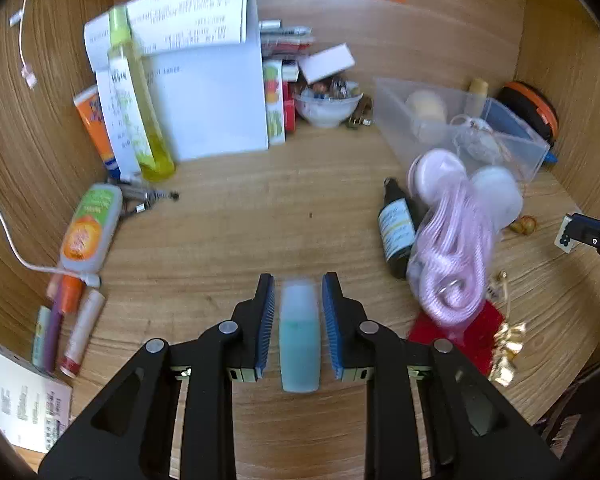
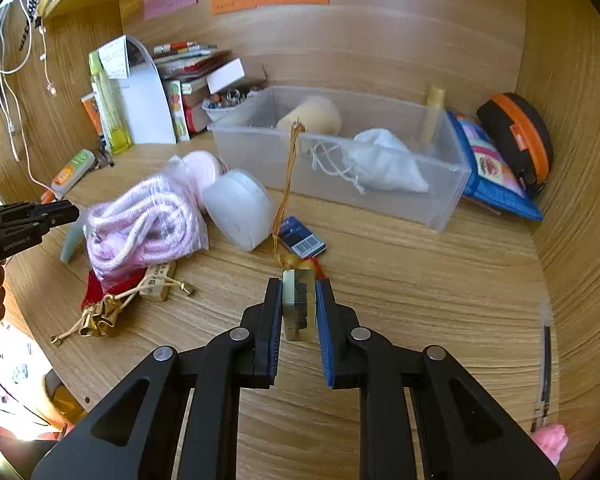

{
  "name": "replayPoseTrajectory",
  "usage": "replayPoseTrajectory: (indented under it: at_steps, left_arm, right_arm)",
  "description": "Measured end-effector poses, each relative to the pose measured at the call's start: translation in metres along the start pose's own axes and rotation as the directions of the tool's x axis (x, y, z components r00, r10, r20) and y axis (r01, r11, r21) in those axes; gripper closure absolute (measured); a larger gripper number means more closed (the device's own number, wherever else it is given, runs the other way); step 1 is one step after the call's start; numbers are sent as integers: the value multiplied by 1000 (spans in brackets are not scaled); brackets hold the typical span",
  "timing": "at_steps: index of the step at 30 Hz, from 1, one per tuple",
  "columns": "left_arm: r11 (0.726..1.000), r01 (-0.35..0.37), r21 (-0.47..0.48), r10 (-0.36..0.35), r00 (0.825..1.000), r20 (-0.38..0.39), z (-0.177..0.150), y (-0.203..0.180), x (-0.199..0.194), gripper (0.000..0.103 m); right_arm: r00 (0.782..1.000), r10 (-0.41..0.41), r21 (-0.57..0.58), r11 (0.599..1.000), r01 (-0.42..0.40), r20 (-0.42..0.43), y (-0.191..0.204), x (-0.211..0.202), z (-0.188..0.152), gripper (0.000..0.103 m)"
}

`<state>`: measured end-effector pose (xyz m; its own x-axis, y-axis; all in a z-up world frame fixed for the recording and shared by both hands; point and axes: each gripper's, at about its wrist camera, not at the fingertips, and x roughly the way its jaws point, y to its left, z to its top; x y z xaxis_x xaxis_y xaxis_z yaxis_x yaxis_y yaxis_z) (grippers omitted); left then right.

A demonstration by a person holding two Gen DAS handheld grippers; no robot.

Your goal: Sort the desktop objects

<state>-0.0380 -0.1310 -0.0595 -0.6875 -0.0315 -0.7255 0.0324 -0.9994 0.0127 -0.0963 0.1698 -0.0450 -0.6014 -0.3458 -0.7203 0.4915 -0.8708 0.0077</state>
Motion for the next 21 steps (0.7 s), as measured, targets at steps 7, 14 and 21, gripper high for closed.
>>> replayPoseTrajectory:
  at_steps: [7,14,21]
  left_arm:
    - [999,33,19,-32,998,-45,5,-3,5,79]
    - [999,20,40,-13,988,-156,-6,1,29,50]
    - [999,22,32,-16,984,-176,-7,3,33,26]
  right_arm:
    - [1000,0,12,1000,-1,18,-7,-8,3,88]
    - [1000,16,25,1000,-16,-2,-12,-3,-1,88]
    - [999,30,14,999,-29,-12,-11,1,-2,88]
